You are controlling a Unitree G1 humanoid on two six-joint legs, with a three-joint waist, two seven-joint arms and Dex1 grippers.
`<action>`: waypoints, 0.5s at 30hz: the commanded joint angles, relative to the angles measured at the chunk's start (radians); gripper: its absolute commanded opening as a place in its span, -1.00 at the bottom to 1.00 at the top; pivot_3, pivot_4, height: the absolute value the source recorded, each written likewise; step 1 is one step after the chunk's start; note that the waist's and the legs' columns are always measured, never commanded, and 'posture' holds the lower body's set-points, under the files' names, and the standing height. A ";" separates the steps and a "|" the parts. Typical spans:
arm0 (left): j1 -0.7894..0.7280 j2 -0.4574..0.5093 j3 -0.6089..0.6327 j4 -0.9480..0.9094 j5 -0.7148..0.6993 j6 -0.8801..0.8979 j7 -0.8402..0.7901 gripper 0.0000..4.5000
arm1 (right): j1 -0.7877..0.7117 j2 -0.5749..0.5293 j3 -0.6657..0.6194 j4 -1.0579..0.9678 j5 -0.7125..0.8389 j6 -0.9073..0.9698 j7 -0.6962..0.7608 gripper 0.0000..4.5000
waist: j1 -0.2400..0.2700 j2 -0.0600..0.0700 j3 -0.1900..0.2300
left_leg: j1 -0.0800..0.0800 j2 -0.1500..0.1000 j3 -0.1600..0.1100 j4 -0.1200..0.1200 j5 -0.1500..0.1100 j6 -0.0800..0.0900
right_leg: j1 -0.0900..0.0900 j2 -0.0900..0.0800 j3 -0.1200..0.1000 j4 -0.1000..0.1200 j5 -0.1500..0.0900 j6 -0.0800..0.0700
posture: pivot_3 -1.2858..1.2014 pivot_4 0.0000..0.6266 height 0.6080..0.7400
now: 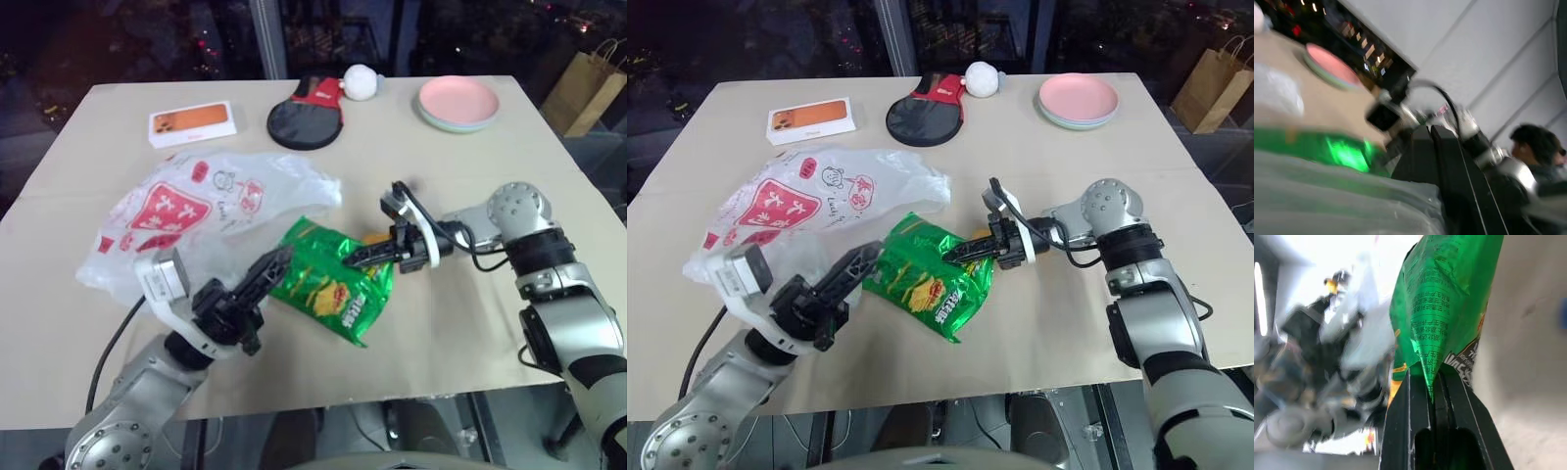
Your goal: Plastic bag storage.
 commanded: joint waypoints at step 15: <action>0.039 0.015 0.036 0.014 -0.012 -0.021 -0.071 -1.00 | 0.005 -0.201 0.112 -0.169 -0.189 -0.067 0.496 -0.98 | 0.003 0.003 0.002 | -0.002 0.000 0.000 -0.001 0.000 0.000 | -0.002 -0.001 0.000 0.000 0.000 0.000 | 0.03 -0.52 1.00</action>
